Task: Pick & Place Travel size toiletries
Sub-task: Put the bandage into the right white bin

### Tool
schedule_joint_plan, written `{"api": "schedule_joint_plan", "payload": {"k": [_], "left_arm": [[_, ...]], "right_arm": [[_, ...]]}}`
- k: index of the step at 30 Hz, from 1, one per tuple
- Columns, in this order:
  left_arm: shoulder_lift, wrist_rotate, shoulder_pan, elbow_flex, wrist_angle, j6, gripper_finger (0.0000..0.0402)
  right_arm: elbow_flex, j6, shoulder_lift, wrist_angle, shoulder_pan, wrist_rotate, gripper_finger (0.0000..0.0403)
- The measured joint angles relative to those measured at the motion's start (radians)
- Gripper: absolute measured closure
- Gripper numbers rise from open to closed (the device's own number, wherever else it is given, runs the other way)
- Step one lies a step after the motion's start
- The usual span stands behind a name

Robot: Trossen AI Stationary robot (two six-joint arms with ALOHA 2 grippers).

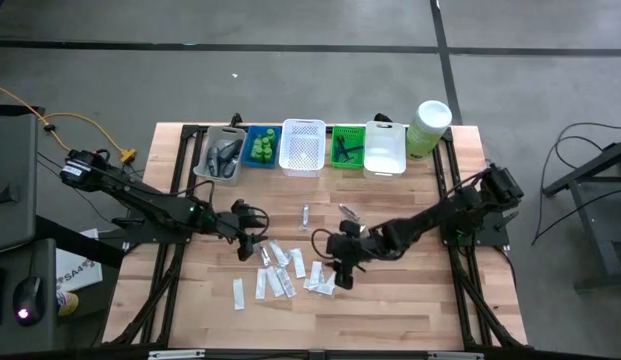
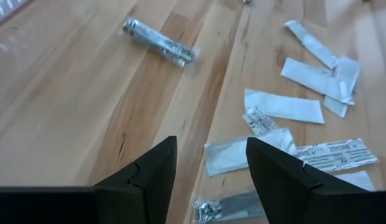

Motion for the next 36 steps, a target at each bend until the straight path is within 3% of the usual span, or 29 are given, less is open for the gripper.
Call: {"api": "schedule_joint_plan", "payload": {"k": [7, 11, 14, 22, 29, 36], "left_arm": [[0.0, -0.033, 0.0, 0.0, 0.0, 0.03, 0.0206], [0.0, -0.034, 0.0, 0.0, 0.005, 0.029, 0.0206], [0.0, -0.034, 0.0, 0.0, 0.006, 0.027, 0.0206], [0.0, -0.034, 0.0, 0.0, 0.007, 0.007, 0.0206], [0.0, -0.035, 0.0, 0.0, 0.006, 0.008, 0.0206], [0.0, -0.034, 0.0, 0.0, 0.0, 0.007, 0.0206]], "right_arm": [[0.0, -0.192, 0.009, -0.005, 0.077, 0.033, 0.0241], [0.0, -0.205, 0.055, 0.037, 0.1, 0.101, 0.0241], [0.0, -0.139, 0.083, 0.021, 0.11, 0.124, 0.0241], [0.0, 0.268, 0.077, -0.053, 0.119, 0.096, 0.0241], [-0.002, 0.189, 0.107, -0.103, 0.181, 0.196, 0.0241], [0.001, 0.213, 0.118, -0.107, 0.217, 0.276, 0.0235]]}}
